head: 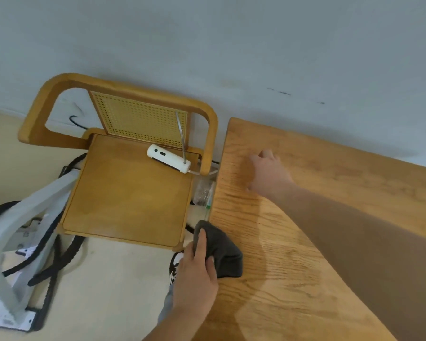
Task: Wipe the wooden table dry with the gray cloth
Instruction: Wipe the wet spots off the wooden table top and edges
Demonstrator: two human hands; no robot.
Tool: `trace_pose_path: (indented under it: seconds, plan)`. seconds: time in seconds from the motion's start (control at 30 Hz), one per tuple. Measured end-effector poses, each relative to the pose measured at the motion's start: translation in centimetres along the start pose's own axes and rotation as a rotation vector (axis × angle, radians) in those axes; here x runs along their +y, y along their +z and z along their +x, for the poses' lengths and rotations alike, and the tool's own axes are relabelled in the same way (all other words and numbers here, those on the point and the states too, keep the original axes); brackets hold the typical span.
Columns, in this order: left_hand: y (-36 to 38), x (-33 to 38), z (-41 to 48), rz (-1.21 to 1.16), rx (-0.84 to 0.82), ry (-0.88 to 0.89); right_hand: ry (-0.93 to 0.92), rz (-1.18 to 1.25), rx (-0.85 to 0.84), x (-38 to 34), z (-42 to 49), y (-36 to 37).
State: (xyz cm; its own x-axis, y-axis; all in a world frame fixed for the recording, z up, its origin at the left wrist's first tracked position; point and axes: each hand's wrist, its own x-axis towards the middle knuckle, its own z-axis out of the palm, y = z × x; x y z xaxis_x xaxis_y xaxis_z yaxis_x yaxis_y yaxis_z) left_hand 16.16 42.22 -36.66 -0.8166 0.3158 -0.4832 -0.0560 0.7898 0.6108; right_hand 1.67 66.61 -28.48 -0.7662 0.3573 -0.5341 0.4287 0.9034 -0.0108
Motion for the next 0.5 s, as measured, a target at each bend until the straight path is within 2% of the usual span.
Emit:
trace_pose_path:
  seconds: [0.13, 0.37, 0.5]
  plan:
    - [-1.5, 1.7, 2.7, 0.022, -0.075, -0.024, 0.041, 0.054, 0.001, -0.1, 1.8, -0.4]
    - [-5.9, 8.3, 16.8, -0.161, -0.174, 0.064, 0.097, 0.069, 0.022, 0.2, 3.1, 0.3]
    - [-5.9, 8.4, 17.3, -0.205, -0.165, 0.11, 0.127, 0.075, 0.046, 0.2, 3.3, 0.3]
